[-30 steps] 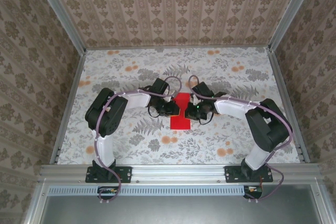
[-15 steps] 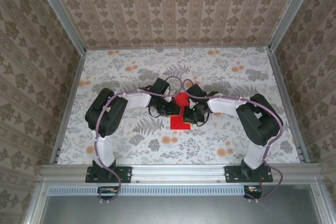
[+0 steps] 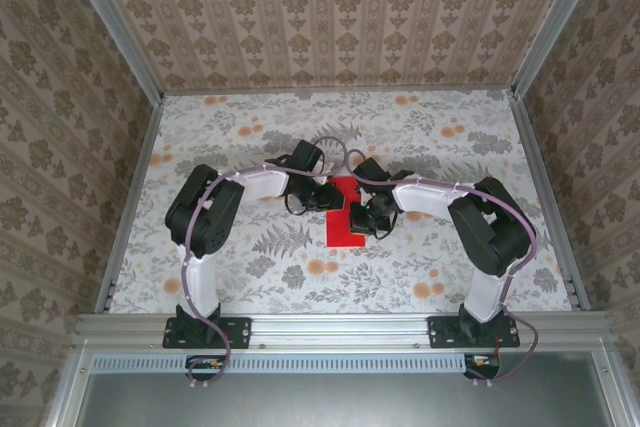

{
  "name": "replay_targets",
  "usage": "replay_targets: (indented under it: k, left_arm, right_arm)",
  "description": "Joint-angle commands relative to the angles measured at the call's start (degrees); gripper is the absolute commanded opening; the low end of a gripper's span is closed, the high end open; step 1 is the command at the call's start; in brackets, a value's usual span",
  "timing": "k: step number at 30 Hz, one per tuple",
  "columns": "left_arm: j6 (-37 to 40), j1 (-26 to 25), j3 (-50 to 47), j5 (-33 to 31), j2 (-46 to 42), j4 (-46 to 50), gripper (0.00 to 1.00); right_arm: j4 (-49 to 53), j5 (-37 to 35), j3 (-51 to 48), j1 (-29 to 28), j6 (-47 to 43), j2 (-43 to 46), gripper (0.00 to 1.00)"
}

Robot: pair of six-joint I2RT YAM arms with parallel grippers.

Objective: Fold a paper plane with a square sheet of paper (fold left side to right side)

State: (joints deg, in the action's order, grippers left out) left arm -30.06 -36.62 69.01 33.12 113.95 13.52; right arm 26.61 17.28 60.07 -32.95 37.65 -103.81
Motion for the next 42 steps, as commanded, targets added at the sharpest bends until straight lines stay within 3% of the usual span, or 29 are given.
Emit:
replay_targets:
  k: [1, 18, 42]
  left_arm:
    - [0.3, 0.6, -0.2, -0.5, 1.0, -0.5, 0.19]
    - [-1.6, 5.2, 0.7, -3.0, 4.1, -4.6, 0.16]
    - [0.9, 13.1, 17.8, -3.4, 16.3, -0.3, 0.16]
  right_arm:
    - [6.2, -4.7, -0.3, 0.0, -1.1, -3.0, 0.0]
    - [9.1, -4.6, -0.1, 0.0, -3.9, -3.9, 0.0]
    - [7.1, -2.5, -1.5, 0.0, -3.6, -3.1, 0.0]
